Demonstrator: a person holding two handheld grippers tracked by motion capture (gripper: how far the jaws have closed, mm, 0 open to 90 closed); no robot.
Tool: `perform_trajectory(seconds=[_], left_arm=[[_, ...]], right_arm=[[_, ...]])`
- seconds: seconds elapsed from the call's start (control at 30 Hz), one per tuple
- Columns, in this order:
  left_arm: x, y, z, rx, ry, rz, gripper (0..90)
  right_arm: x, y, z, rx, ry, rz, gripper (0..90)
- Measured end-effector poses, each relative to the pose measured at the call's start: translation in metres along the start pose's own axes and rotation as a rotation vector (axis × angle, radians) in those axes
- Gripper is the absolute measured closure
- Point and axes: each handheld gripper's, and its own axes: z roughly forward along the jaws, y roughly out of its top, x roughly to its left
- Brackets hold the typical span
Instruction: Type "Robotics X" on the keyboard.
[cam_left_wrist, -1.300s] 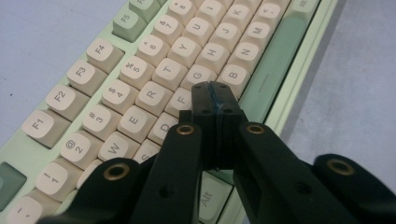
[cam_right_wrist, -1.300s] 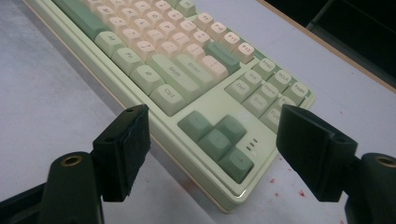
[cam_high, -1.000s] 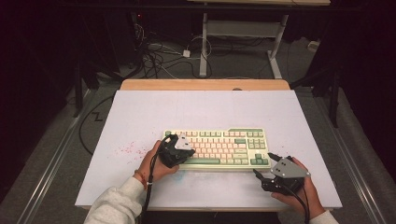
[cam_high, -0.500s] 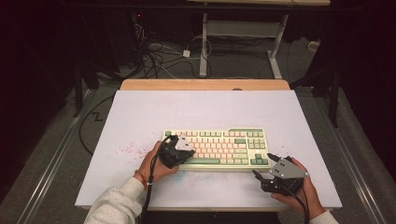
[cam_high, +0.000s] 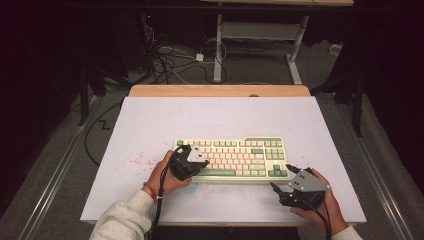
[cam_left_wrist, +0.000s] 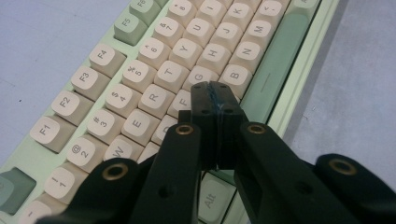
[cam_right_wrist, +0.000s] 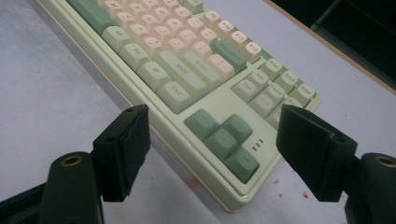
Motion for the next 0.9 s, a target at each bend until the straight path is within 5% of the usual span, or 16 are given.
perform_trajectory(seconds=[0.9], left_arm=[[0.018, -0.008, -0.007, -0.018, 0.04, -0.065, 86.0]], right_arm=[[0.001, 0.0, 0.002, 0.008, 0.013, -0.005, 26.4]])
